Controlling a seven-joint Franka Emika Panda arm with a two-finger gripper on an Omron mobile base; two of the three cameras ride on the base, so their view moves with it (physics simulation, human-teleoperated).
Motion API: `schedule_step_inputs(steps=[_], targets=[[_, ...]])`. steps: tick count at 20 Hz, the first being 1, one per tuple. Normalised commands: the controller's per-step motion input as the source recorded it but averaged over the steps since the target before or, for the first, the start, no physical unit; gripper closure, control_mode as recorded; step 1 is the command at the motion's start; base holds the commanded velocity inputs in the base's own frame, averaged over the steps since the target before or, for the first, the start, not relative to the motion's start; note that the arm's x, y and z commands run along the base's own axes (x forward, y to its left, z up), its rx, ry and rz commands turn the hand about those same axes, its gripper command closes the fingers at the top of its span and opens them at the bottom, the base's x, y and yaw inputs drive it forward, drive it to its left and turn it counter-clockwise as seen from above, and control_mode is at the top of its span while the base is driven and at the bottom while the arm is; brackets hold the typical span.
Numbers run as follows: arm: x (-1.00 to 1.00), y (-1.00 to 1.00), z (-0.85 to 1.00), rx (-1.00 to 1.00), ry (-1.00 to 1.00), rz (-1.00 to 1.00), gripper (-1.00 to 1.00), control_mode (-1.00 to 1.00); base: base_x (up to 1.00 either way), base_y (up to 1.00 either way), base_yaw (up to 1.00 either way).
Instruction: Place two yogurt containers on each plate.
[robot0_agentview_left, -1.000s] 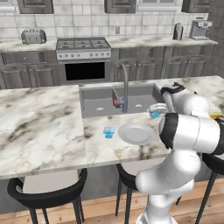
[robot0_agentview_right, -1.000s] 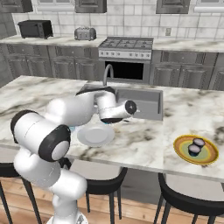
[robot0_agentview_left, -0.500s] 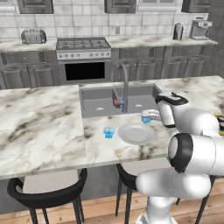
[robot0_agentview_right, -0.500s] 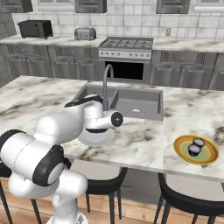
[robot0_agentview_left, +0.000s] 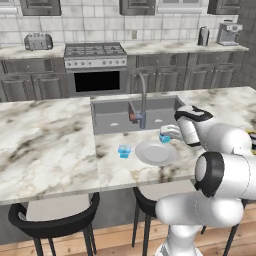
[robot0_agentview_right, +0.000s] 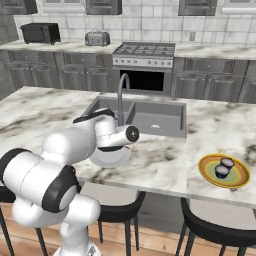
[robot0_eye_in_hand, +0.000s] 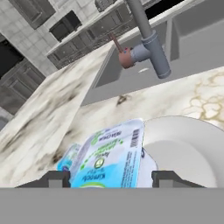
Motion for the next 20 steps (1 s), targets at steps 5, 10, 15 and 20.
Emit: schedule_step_inputs(steps=[5, 10, 15, 20], targets=[[0.00, 0.09, -0.34, 0.00, 0.05, 0.00, 1.00, -1.00, 0.00, 0.00, 0.00], [0.03, 0.01, -0.38, 0.00, 0.03, 0.00, 1.00, -1.00, 0.00, 0.00, 0.00], [0.10, 0.00, -0.43, 0.00, 0.02, 0.02, 1.00, -1.00, 0.00, 0.00, 0.00], [0.00, 0.00, -0.33, 0.00, 0.03, 0.02, 1.00, -1.00, 0.00, 0.00, 0.00]])
